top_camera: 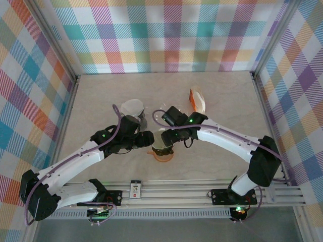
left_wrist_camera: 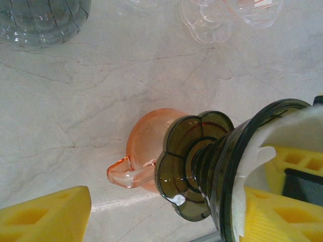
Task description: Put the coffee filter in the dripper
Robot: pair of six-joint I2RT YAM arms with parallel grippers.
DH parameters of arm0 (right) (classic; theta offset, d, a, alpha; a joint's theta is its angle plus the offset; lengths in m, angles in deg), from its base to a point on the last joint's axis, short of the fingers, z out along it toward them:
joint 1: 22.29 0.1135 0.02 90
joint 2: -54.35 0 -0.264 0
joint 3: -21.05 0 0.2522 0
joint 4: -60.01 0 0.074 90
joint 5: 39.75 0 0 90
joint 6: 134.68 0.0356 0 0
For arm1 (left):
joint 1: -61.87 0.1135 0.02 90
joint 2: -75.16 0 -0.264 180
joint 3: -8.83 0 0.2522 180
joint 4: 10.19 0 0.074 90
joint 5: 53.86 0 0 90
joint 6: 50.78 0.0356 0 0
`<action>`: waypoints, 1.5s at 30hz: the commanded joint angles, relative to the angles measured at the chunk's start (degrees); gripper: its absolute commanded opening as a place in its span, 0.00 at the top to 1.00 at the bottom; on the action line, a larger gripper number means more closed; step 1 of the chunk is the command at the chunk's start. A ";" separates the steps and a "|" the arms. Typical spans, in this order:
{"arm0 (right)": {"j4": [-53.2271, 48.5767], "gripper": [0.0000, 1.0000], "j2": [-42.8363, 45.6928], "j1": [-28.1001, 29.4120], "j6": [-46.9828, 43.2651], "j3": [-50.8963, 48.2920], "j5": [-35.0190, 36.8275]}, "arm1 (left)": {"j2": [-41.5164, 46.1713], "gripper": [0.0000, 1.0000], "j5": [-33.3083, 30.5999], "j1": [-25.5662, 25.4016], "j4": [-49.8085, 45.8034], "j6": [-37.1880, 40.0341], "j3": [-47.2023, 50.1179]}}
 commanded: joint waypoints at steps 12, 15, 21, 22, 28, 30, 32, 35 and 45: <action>3.90 0.12 -0.68 -0.29 -0.83 -0.51 -4.19 | 0.57 0.27 -0.33 0.62 -1.27 0.20 -1.23; 3.39 0.12 -2.35 -0.26 -1.06 -0.57 -3.72 | 0.34 0.27 -0.05 0.59 -1.18 0.07 -1.29; 4.04 0.12 -4.21 -0.22 -1.12 -2.24 -3.23 | -0.12 0.27 0.41 0.58 -0.66 -0.19 -1.22; 4.06 0.12 -4.63 -0.22 -0.96 -2.47 -3.25 | -0.14 0.27 0.50 0.60 -0.57 -0.21 -1.26; 4.91 0.13 -5.25 -0.22 -0.59 -3.31 -3.00 | 0.31 0.27 0.83 0.58 -0.41 -0.65 -1.27; 4.86 0.12 -5.42 -0.18 -0.58 -3.31 -2.80 | 0.84 0.26 1.01 0.60 -0.06 -0.92 -1.21; 4.88 0.12 -5.43 -0.22 -0.48 -3.39 -2.72 | 1.84 0.24 1.09 0.58 0.82 -1.36 -0.91; 4.77 0.12 -5.17 -0.17 -0.13 -3.45 -2.62 | 3.67 0.20 1.12 0.58 2.29 -1.93 -0.38; 4.61 0.12 -4.34 -0.13 0.55 -3.03 -2.58 | 2.85 0.17 1.35 0.62 2.05 -2.02 0.75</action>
